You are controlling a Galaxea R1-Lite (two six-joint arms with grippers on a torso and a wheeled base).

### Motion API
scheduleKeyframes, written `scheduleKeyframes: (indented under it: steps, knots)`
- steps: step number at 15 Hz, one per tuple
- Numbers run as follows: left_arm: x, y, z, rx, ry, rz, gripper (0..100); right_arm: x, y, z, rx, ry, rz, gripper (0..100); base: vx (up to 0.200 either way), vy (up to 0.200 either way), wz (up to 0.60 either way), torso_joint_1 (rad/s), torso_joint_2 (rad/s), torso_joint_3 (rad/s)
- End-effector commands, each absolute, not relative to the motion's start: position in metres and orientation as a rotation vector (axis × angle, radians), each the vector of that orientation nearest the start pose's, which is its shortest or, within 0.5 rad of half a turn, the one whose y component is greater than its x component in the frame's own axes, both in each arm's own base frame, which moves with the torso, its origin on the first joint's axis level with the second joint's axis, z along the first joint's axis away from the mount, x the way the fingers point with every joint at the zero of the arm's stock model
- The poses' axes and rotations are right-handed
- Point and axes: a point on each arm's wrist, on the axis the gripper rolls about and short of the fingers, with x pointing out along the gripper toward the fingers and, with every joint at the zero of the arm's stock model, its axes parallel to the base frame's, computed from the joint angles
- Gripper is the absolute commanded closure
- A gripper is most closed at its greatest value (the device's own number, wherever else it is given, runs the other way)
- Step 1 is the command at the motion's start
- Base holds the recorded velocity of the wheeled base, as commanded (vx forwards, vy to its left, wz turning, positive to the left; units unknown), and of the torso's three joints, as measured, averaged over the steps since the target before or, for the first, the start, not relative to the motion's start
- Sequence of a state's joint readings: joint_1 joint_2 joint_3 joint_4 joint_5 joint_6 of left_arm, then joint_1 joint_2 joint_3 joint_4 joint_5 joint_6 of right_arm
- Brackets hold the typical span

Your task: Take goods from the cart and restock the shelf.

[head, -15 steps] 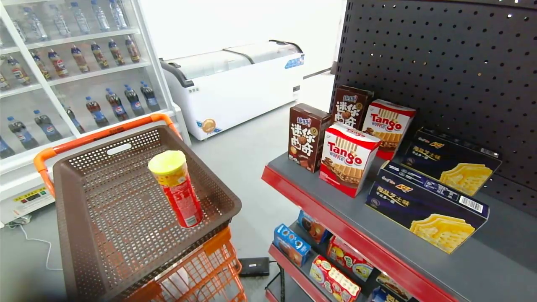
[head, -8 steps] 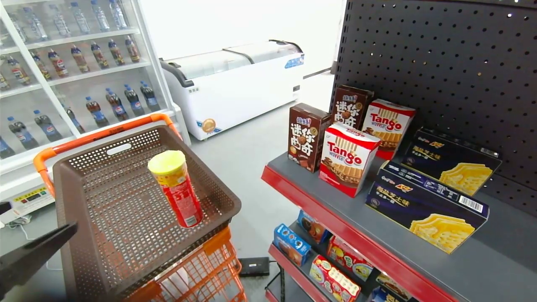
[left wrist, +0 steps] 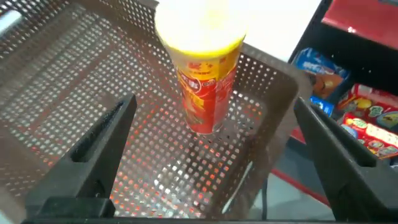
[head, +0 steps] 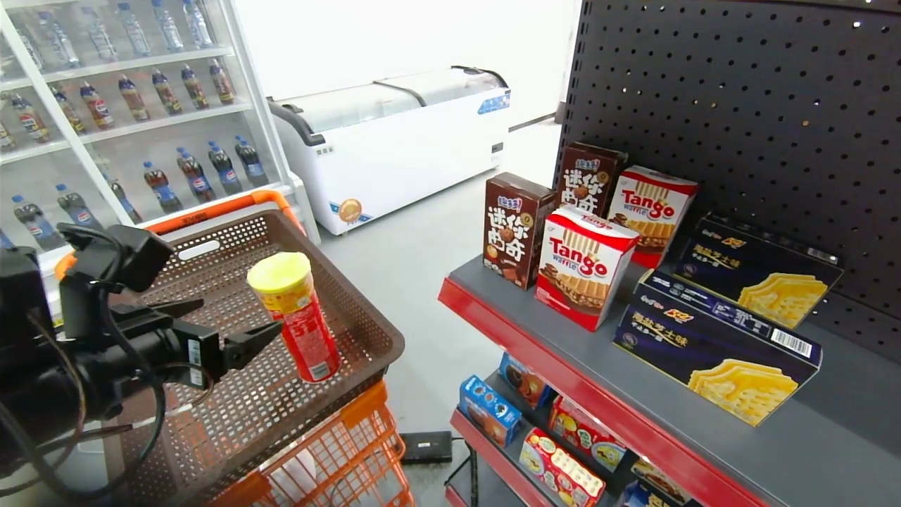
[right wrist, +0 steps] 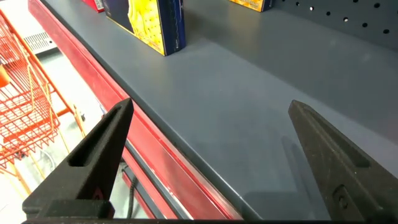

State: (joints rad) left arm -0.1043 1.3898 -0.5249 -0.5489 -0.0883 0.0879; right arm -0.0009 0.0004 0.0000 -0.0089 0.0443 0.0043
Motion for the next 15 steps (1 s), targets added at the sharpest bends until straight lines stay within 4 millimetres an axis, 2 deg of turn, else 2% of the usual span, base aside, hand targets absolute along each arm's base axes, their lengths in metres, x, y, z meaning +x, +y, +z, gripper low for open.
scheduleKeyframes:
  steps: [1,6,7,9,13,14,15]
  knots:
    - [0.242,-0.027,0.139,0.092,0.432,-0.205,0,-0.023,0.001,0.076,0.004,-0.009,0.045,0,0.000,0.000,0.00,0.000,0.00,0.000]
    - [0.277,-0.029,0.104,0.090,0.457,-0.196,0,-0.023,0.001,0.076,0.004,-0.009,0.045,0,0.000,0.000,0.00,0.000,0.00,0.000]
    - [0.277,-0.029,0.104,0.090,0.456,-0.196,0,-0.023,0.001,0.076,0.004,-0.009,0.045,0,0.000,0.000,0.00,0.000,0.00,0.000]
    - [0.292,-0.031,0.095,0.084,0.406,-0.195,0,-0.023,0.001,0.076,0.004,-0.009,0.045,0,0.000,0.000,0.00,0.000,0.00,0.000]
    - [0.307,-0.032,0.097,0.083,0.352,-0.191,0,-0.023,0.001,0.076,0.004,-0.009,0.045,0,0.000,0.000,0.00,0.000,0.00,0.000]
    - [0.308,-0.032,0.096,0.083,0.350,-0.192,100,-0.023,0.001,0.076,0.004,-0.009,0.045,0,0.000,0.000,0.00,0.000,0.00,0.000]
    - [0.309,-0.033,0.096,0.084,0.349,-0.193,100,-0.023,0.001,0.076,0.004,-0.009,0.045,0,0.000,0.000,0.00,0.000,0.00,0.000]
